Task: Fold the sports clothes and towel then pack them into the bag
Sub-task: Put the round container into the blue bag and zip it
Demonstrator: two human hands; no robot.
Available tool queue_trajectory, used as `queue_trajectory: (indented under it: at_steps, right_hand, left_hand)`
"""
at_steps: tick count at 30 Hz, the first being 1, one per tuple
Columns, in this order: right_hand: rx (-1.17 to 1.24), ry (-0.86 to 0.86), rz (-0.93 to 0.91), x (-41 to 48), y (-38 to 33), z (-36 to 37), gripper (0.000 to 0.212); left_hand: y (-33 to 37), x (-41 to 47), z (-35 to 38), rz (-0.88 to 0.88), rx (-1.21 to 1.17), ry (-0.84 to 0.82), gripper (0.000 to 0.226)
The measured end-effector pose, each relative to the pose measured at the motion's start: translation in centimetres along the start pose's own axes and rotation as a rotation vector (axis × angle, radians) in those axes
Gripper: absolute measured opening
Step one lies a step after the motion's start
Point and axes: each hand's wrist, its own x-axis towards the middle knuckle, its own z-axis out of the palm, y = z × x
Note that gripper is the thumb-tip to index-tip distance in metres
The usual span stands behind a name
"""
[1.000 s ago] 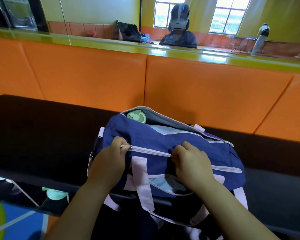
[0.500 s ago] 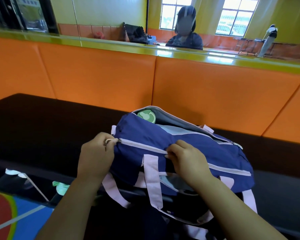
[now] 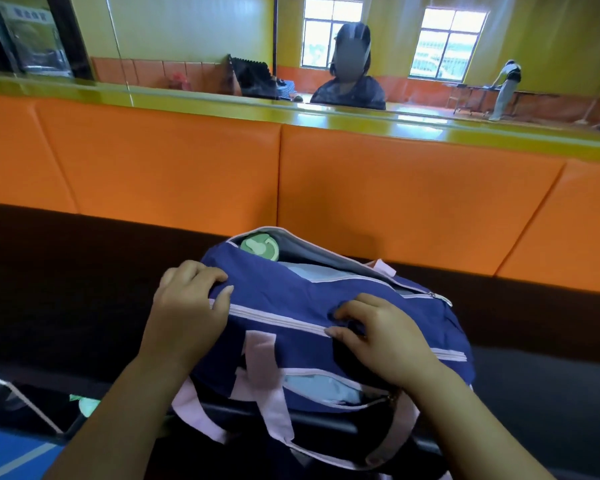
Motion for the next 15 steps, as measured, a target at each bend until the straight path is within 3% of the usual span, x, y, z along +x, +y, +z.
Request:
queue_trajectory:
  at_steps: [10, 15]
  right_hand:
    - [-0.041, 0.136, 0.340, -2.5, 9.9, -4.0, 0.015]
    - [-0.067, 0.069, 0.514, -2.7, 14.1, -4.9, 0.020]
  left_hand:
    - [10.7, 4.9, 5.7, 0.153, -0.055, -0.400, 0.035]
    - [16.5, 6.8, 9.8, 0.291, -0.067, -0.557, 0.020]
